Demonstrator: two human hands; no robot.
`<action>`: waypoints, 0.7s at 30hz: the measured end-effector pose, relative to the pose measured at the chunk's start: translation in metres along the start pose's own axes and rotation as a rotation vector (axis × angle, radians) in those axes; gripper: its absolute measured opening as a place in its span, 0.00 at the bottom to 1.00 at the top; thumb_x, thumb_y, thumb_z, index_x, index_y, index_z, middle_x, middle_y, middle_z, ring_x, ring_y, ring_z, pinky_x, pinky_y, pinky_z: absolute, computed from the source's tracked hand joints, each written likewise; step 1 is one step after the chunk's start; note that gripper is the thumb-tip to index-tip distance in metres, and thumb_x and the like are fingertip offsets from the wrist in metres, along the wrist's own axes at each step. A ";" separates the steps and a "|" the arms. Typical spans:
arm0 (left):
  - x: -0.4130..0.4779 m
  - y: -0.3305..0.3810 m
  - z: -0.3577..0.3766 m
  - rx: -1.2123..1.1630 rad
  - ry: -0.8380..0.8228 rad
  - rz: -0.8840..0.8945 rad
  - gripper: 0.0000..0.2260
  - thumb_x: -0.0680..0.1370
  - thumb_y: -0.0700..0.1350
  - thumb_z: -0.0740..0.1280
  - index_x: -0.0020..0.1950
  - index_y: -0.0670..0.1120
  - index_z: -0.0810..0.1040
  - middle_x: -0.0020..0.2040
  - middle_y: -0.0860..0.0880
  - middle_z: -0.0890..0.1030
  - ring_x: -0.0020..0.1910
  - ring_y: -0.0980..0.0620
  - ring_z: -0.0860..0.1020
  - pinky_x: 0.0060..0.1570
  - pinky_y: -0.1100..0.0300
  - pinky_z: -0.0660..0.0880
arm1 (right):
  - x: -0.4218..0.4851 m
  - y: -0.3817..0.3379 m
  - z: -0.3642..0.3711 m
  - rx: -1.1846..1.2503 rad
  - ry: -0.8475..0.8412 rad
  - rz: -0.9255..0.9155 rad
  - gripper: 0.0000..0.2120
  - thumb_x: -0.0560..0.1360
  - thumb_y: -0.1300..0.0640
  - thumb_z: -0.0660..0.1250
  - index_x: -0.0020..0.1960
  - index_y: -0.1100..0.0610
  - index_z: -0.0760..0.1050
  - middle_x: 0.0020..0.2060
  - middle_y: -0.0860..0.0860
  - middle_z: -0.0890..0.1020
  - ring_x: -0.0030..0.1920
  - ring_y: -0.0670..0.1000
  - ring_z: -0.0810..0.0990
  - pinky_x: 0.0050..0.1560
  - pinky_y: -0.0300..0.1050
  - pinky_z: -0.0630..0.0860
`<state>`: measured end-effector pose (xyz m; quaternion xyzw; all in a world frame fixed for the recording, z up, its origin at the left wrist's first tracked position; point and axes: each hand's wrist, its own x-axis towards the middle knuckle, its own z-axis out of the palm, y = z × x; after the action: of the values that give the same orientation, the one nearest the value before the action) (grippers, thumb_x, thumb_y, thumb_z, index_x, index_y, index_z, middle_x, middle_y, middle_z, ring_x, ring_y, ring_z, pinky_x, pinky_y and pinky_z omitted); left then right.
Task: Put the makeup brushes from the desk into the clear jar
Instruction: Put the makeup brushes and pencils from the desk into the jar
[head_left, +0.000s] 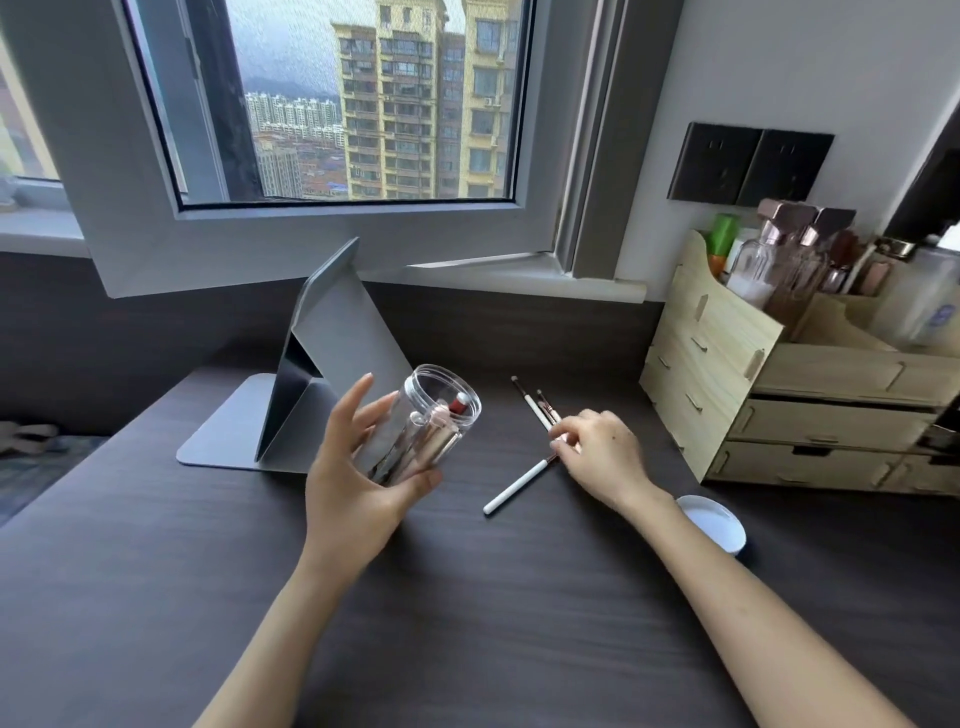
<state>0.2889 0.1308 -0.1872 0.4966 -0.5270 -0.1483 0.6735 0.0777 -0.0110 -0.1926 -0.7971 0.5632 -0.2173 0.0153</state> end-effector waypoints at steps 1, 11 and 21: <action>0.000 0.000 0.000 0.004 0.000 -0.001 0.43 0.60 0.28 0.78 0.66 0.55 0.66 0.56 0.56 0.76 0.53 0.74 0.75 0.49 0.82 0.67 | -0.001 -0.001 0.001 -0.053 -0.016 -0.093 0.11 0.75 0.53 0.63 0.54 0.50 0.81 0.50 0.50 0.81 0.54 0.56 0.74 0.48 0.46 0.73; 0.000 0.003 -0.002 0.012 -0.038 0.005 0.43 0.60 0.28 0.78 0.66 0.57 0.65 0.57 0.56 0.76 0.55 0.73 0.75 0.50 0.81 0.67 | -0.028 -0.012 -0.007 -0.296 -0.027 -0.546 0.02 0.73 0.62 0.66 0.42 0.57 0.76 0.38 0.53 0.81 0.42 0.57 0.79 0.40 0.48 0.73; -0.006 0.001 0.002 0.133 -0.153 0.072 0.44 0.60 0.31 0.79 0.67 0.60 0.66 0.61 0.50 0.78 0.60 0.59 0.77 0.56 0.66 0.74 | -0.069 -0.022 -0.101 0.279 0.224 -0.323 0.04 0.76 0.61 0.66 0.45 0.57 0.79 0.35 0.49 0.79 0.38 0.52 0.73 0.40 0.42 0.68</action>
<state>0.2846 0.1344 -0.1897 0.5082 -0.6032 -0.1259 0.6016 0.0415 0.0813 -0.1178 -0.8378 0.3913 -0.3797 0.0275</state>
